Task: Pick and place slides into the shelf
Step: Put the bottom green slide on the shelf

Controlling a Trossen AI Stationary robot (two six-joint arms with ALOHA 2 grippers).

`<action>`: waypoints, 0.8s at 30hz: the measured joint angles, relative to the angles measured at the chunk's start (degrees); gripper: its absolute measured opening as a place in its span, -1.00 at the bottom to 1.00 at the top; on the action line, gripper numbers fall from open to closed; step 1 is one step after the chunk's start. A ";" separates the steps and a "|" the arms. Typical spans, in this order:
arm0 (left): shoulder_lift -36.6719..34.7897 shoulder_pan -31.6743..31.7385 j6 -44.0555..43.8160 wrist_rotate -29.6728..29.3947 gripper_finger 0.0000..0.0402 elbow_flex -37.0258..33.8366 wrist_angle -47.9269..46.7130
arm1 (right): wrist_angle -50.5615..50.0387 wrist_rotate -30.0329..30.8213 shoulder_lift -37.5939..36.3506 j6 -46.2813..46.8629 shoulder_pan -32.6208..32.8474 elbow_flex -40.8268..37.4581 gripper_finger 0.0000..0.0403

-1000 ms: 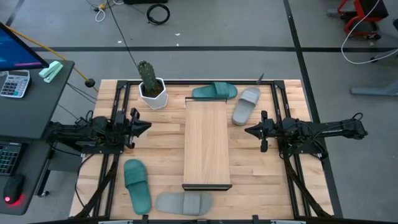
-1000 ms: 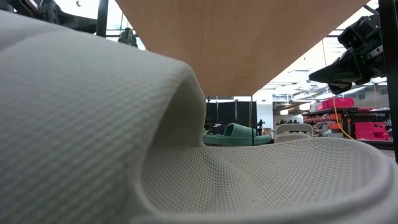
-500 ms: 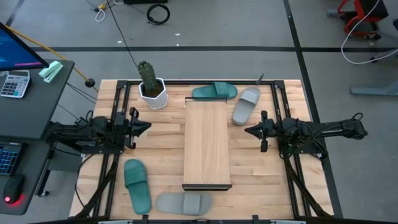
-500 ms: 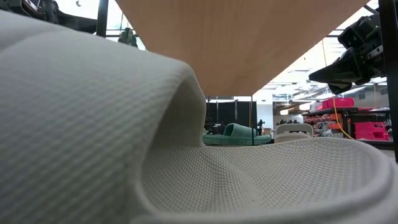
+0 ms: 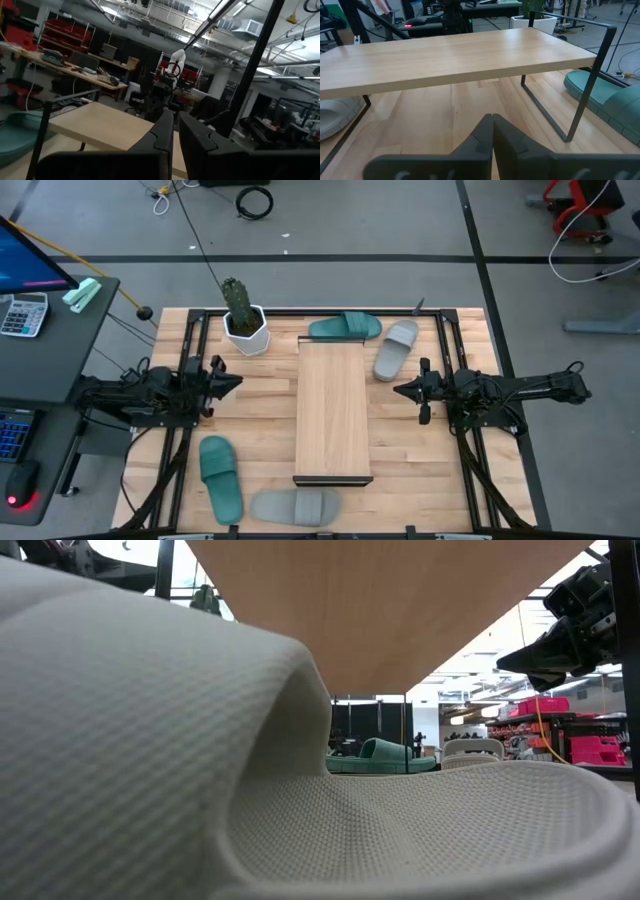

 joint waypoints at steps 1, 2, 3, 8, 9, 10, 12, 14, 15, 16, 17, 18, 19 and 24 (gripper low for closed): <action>-0.01 0.02 -0.82 -0.03 -0.86 0.00 0.00 | 0.02 0.00 0.00 0.02 0.00 0.02 -0.93; 0.00 0.01 -2.00 -0.01 -0.87 0.00 0.00 | 0.00 0.00 0.00 0.02 0.02 0.01 -0.93; 0.00 0.02 -3.14 -0.04 -0.87 0.01 -0.02 | 0.00 0.00 0.00 0.02 0.02 0.01 -0.93; 0.00 0.01 -12.56 -0.04 -0.89 0.02 -0.07 | 0.01 0.00 0.00 0.02 0.02 0.02 -0.93; 0.00 0.01 -16.10 -0.08 -0.88 0.01 -0.08 | 0.02 -0.02 0.00 0.05 0.00 0.02 -0.93; -0.01 0.01 -19.84 -0.14 -0.88 0.01 -0.12 | 0.05 -0.02 0.00 0.69 0.02 0.02 -0.93; -0.01 0.00 -25.54 -0.28 -0.88 0.02 -0.45 | 0.29 -0.49 0.00 5.85 0.04 0.00 -0.93; 0.00 0.00 -27.51 -0.60 -0.89 0.00 -0.55 | 0.81 -1.13 0.00 14.87 0.04 0.00 -0.93; 0.00 0.00 -27.99 -0.99 -0.90 0.02 -0.55 | 1.26 -1.43 0.00 20.12 0.04 0.00 -0.93; 0.00 0.01 -28.61 -1.35 -0.90 0.00 -0.55 | 1.69 -1.51 0.00 25.58 0.04 0.00 -0.93; 0.00 0.01 -28.79 -1.69 -0.91 0.02 -0.54 | 1.86 -1.51 -0.02 30.35 0.04 0.00 -0.93; 0.00 0.00 -28.80 -2.09 -0.91 0.00 -0.54 | 1.83 -1.50 -0.02 34.50 0.04 0.00 -0.93; 0.00 0.02 -28.80 -2.48 -0.92 0.02 -0.55 | 1.75 -1.51 0.00 37.79 0.04 0.00 -0.93; 0.00 0.02 -28.41 -3.07 -0.91 0.00 -0.71 | 1.75 -1.53 0.00 45.44 0.04 0.00 -0.93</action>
